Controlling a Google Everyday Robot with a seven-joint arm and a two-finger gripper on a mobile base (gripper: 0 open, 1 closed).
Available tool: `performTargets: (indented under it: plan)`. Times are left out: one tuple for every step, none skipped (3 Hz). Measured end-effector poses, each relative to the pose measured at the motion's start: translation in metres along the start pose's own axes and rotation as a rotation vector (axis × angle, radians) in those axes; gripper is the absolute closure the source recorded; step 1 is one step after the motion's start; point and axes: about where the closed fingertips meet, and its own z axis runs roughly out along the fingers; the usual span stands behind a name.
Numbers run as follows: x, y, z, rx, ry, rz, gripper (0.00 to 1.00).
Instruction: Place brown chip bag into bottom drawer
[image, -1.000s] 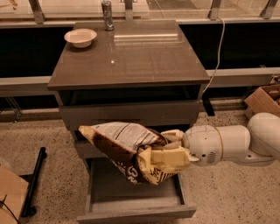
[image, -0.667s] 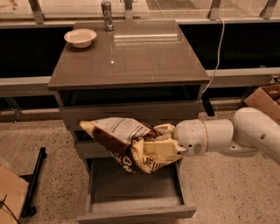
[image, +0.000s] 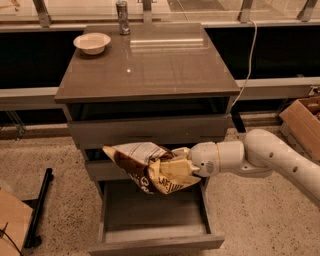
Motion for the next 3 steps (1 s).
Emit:
performTargets:
  plan:
    - [0.055, -0.045, 0.001, 0.060, 0.051, 0.131, 1.00]
    - [0.092, -0.081, -0.005, 0.113, 0.067, 0.197, 1.00]
    - [0.132, -0.126, -0.010, 0.158, 0.085, 0.254, 1.00]
